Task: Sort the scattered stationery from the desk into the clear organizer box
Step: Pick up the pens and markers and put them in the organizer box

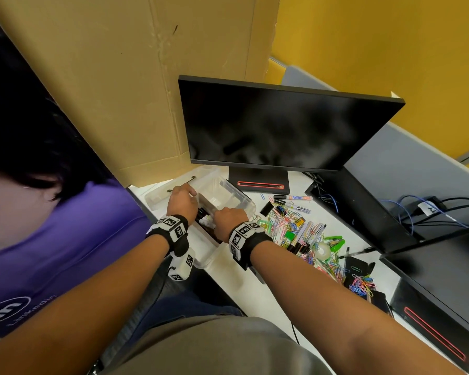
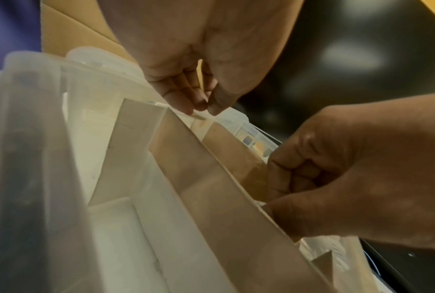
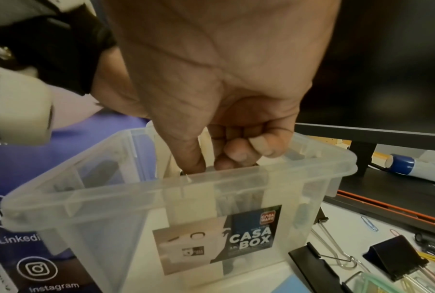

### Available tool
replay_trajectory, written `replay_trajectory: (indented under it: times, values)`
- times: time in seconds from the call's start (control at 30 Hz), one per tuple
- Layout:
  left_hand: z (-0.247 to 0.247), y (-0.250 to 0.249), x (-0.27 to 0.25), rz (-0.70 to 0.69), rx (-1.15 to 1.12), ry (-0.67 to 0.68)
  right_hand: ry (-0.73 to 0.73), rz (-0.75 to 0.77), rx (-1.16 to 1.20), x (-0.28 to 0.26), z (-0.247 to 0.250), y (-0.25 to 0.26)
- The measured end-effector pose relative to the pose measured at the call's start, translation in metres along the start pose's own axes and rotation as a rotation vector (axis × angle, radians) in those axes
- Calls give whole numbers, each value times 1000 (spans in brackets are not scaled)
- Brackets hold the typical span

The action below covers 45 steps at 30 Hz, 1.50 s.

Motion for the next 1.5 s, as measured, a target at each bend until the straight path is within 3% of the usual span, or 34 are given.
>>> replay_trajectory:
  times: [0.33,0.7,0.83,1.0,1.17,1.5]
  values:
    - [-3,1,1,-14,40,-7,-35,57,-121,-5,1,4]
    - [-5,-2,-1,-25,65,-11,-51,55,-77,-4,-8,-1]
    - [-5,-3,-2,-23,78,-8,-107,36,19,-3,-16,-7]
    - [-11,-16,-9,25,36,-14,-237,33,362,-12,-24,-29]
    - [-35,-40,-25,-56,40,32,-368,-89,567,-30,-51,-65]
    - [-115,-100,-68,-280,62,242,-327,-342,610,-102,-119,-141]
Point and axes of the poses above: each hand's wrist, its own x-axis towards the middle knuckle, its own z-axis out of the back of the hand, y = z × x, the point moved 1 cm from there along x, towards the middle knuckle, and after that the axes turned 10 degrees about -x, right-handed, at the moved point
